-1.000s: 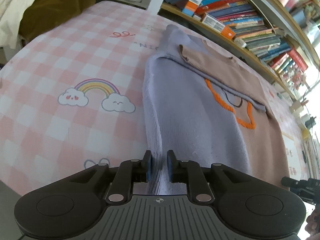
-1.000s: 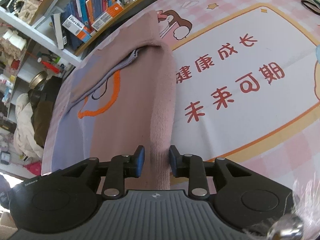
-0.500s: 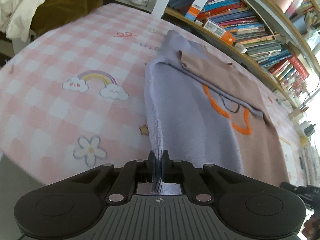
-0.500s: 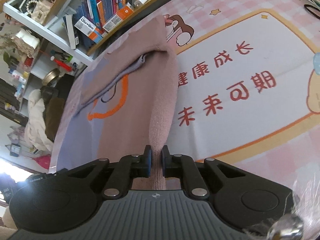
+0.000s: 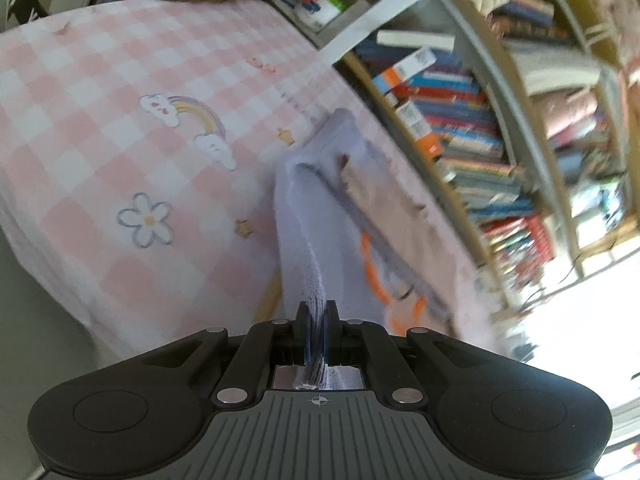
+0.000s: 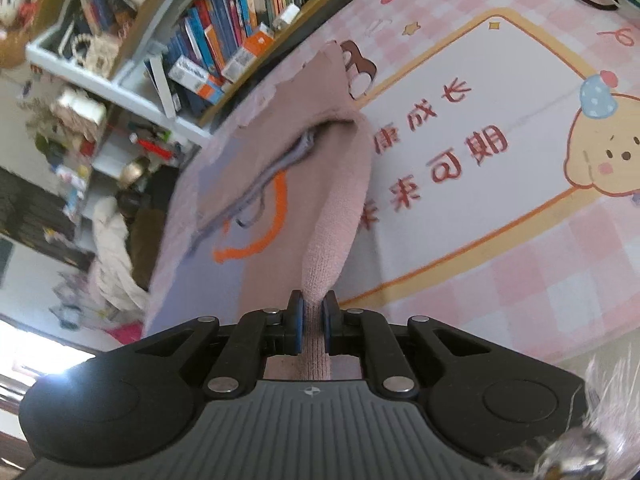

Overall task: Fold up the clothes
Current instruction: 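Lift the hem with both tools and fold it over toward the collar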

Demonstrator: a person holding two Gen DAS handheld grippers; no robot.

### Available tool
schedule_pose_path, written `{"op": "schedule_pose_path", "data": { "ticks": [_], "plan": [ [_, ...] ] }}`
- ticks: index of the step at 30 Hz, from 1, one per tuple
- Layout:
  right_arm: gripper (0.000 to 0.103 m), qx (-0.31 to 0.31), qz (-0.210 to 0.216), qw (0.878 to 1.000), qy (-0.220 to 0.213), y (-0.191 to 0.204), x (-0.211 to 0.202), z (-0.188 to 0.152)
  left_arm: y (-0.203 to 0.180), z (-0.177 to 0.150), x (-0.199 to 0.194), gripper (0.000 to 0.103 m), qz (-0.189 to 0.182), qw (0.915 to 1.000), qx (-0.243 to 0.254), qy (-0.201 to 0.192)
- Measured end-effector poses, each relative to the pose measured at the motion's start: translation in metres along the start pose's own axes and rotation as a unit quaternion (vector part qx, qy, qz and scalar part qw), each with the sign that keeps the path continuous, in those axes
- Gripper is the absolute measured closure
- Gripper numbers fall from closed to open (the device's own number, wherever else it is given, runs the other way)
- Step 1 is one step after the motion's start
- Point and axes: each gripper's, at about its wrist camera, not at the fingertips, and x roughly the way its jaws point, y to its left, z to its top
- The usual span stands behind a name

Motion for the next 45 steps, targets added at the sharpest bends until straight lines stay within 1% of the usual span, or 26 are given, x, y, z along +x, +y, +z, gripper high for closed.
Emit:
{"op": "schedule_pose_path", "data": {
  "ticks": [3, 8, 11, 14, 16, 19, 23, 25, 29, 35, 40, 41, 42, 43, 44, 45],
  "plan": [
    [0.094, -0.004, 0.023, 1.0, -0.014, 0.012, -0.003, 0.014, -0.006, 0.007, -0.002, 0.099, -0.025, 0.9994, -0.012, -0.018],
    [0.094, -0.005, 0.055, 0.997, -0.049, 0.03, -0.001, 0.046, -0.023, 0.038, 0.008, 0.099, -0.064, 0.9967, -0.022, -0.046],
    [0.094, 0.001, 0.058, 0.995, -0.078, 0.037, 0.004, 0.072, -0.036, 0.064, 0.02, 0.099, -0.085, 0.9941, -0.024, -0.063],
    [0.094, 0.021, 0.062, 0.992, -0.107, 0.043, 0.01, 0.098, -0.047, 0.086, 0.03, 0.099, -0.093, 0.9928, -0.016, -0.074],
    [0.094, 0.024, 0.061, 0.991, -0.119, 0.046, 0.016, 0.114, -0.055, 0.101, 0.04, 0.099, -0.098, 0.9921, -0.007, -0.078],
    [0.094, 0.029, 0.052, 0.99, -0.127, 0.047, 0.03, 0.132, -0.062, 0.12, 0.058, 0.099, -0.096, 0.9925, 0.0, -0.075],
    [0.094, 0.052, 0.045, 0.989, -0.134, 0.04, 0.053, 0.151, -0.059, 0.14, 0.084, 0.099, -0.09, 0.9938, -0.006, -0.065],
    [0.094, 0.062, 0.04, 0.988, -0.135, 0.035, 0.065, 0.159, -0.058, 0.148, 0.099, 0.099, -0.084, 0.9947, -0.007, -0.059],
    [0.094, 0.063, 0.021, 0.989, -0.134, 0.031, 0.091, 0.175, -0.058, 0.162, 0.125, 0.099, -0.068, 0.9967, 0.001, -0.044],
    [0.094, 0.073, -0.012, 0.989, -0.129, 0.021, 0.124, 0.192, -0.055, 0.177, 0.163, 0.099, -0.044, 0.9987, 0.014, -0.024],
    [0.094, 0.083, -0.042, 0.988, -0.124, 0.014, 0.143, 0.199, -0.055, 0.181, 0.184, 0.098, -0.022, 0.9993, 0.028, -0.007],
    [0.093, 0.087, -0.047, 0.987, -0.124, 0.013, 0.145, 0.2, -0.055, 0.182, 0.187, 0.097, -0.022, 0.9993, 0.031, -0.004],
    [0.09, 0.09, -0.053, 0.987, -0.124, 0.011, 0.148, 0.201, -0.055, 0.183, 0.188, 0.091, -0.028, 0.999, 0.034, 0.001],
    [0.082, 0.093, -0.06, 0.986, -0.128, 0.01, 0.148, 0.202, -0.055, 0.184, 0.189, 0.082, -0.036, 0.9987, 0.036, 0.004],
    [0.063, 0.095, -0.07, 0.983, -0.138, 0.01, 0.145, 0.203, -0.055, 0.187, 0.187, 0.077, -0.05, 0.9981, 0.035, 0.006],
    [0.058, 0.093, -0.077, 0.981, -0.149, 0.011, 0.142, 0.204, -0.056, 0.189, 0.184, 0.061, -0.06, 0.9976, 0.036, 0.004]
  ]
}}
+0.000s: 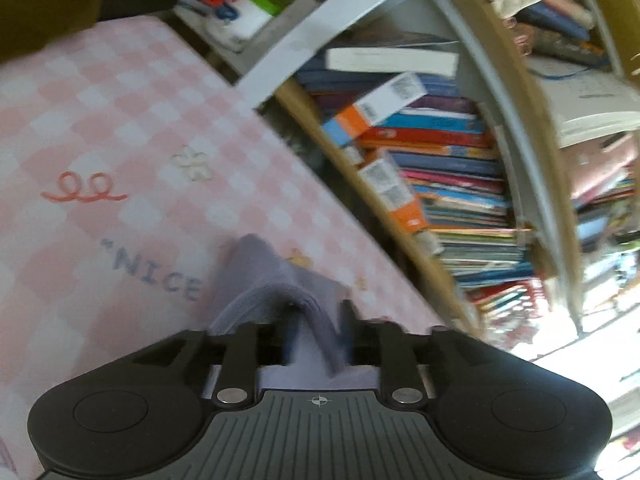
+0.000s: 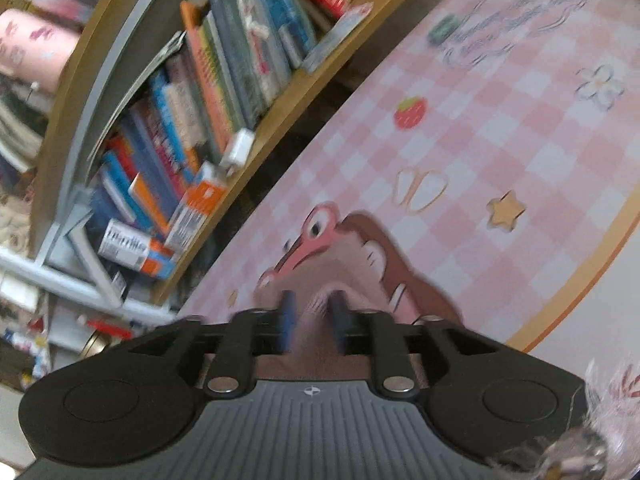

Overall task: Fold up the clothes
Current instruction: 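Lift the hem with both tools and fold it over toward the collar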

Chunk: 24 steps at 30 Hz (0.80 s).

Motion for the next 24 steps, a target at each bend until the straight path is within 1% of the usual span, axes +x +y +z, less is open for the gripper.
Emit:
{"op": "schedule_pose_path", "data": {
  "ticks": [1, 2, 4, 7, 8, 9, 10, 11, 12, 13, 15, 16, 17, 19, 20, 21, 22, 23, 24],
  "plan": [
    [0.058, -0.005, -0.001, 1.0, -0.008, 0.0, -0.003, 0.002, -0.002, 0.002, -0.004, 0.045, -0.001, 1.0, 0.006, -0.006],
    [0.058, -0.012, -0.001, 1.0, -0.013, 0.0, -0.005, 0.004, -0.004, 0.005, -0.009, 0.042, 0.002, 0.9997, 0.018, -0.013],
    [0.058, -0.045, -0.01, 0.999, -0.012, 0.006, -0.004, 0.003, -0.009, 0.009, -0.017, 0.04, 0.01, 0.9986, 0.043, -0.027],
    [0.058, -0.1, -0.028, 0.995, -0.005, 0.016, -0.001, 0.001, -0.013, 0.01, -0.017, 0.041, 0.033, 0.9956, 0.085, -0.023],
    [0.058, -0.131, -0.038, 0.991, -0.003, 0.023, 0.002, -0.002, -0.014, 0.009, -0.014, 0.041, 0.042, 0.9943, 0.097, -0.019],
    [0.058, -0.179, -0.053, 0.983, -0.001, 0.033, 0.005, -0.006, -0.014, 0.008, -0.011, 0.043, 0.05, 0.9928, 0.108, -0.015],
    [0.059, -0.23, -0.066, 0.971, -0.001, 0.043, 0.01, -0.013, -0.015, 0.007, -0.007, 0.043, 0.059, 0.9908, 0.121, -0.01],
    [0.059, -0.279, -0.078, 0.957, -0.002, 0.053, 0.014, -0.019, -0.018, 0.006, -0.001, 0.043, 0.07, 0.9881, 0.137, -0.007],
    [0.059, -0.327, -0.09, 0.941, -0.003, 0.062, 0.018, -0.025, -0.021, 0.006, 0.004, 0.043, 0.08, 0.985, 0.153, -0.004],
    [0.059, -0.358, -0.098, 0.929, -0.003, 0.068, 0.024, -0.029, -0.024, 0.005, 0.01, 0.043, 0.09, 0.9816, 0.168, 0.0],
    [0.059, -0.396, -0.107, 0.912, 0.0, 0.075, 0.035, -0.033, -0.031, 0.005, 0.023, 0.044, 0.104, 0.9736, 0.203, 0.011],
    [0.059, -0.415, -0.112, 0.903, 0.002, 0.078, 0.04, -0.035, -0.034, 0.004, 0.03, 0.046, 0.11, 0.9689, 0.221, 0.018],
    [0.06, -0.423, -0.116, 0.899, 0.006, 0.08, 0.046, -0.036, -0.037, 0.004, 0.038, 0.048, 0.118, 0.9641, 0.237, 0.026],
    [0.062, -0.419, -0.127, 0.899, 0.017, 0.079, 0.059, -0.032, -0.037, 0.006, 0.052, 0.058, 0.141, 0.9565, 0.252, 0.043],
    [0.063, -0.414, -0.129, 0.901, 0.023, 0.077, 0.065, -0.029, -0.036, 0.007, 0.056, 0.061, 0.149, 0.9537, 0.256, 0.049],
    [0.068, -0.408, -0.127, 0.904, 0.029, 0.074, 0.069, -0.027, -0.035, 0.007, 0.059, 0.065, 0.154, 0.9518, 0.26, 0.052],
    [0.091, -0.401, -0.123, 0.907, 0.036, 0.071, 0.072, -0.025, -0.034, 0.007, 0.061, 0.081, 0.157, 0.9499, 0.265, 0.054],
    [0.098, -0.394, -0.116, 0.911, 0.032, 0.07, 0.07, -0.024, -0.034, 0.007, 0.059, 0.091, 0.154, 0.9497, 0.268, 0.049],
    [0.098, -0.387, -0.107, 0.915, 0.021, 0.07, 0.064, -0.024, -0.035, 0.008, 0.053, 0.094, 0.146, 0.9523, 0.265, 0.039]
  ]
}}
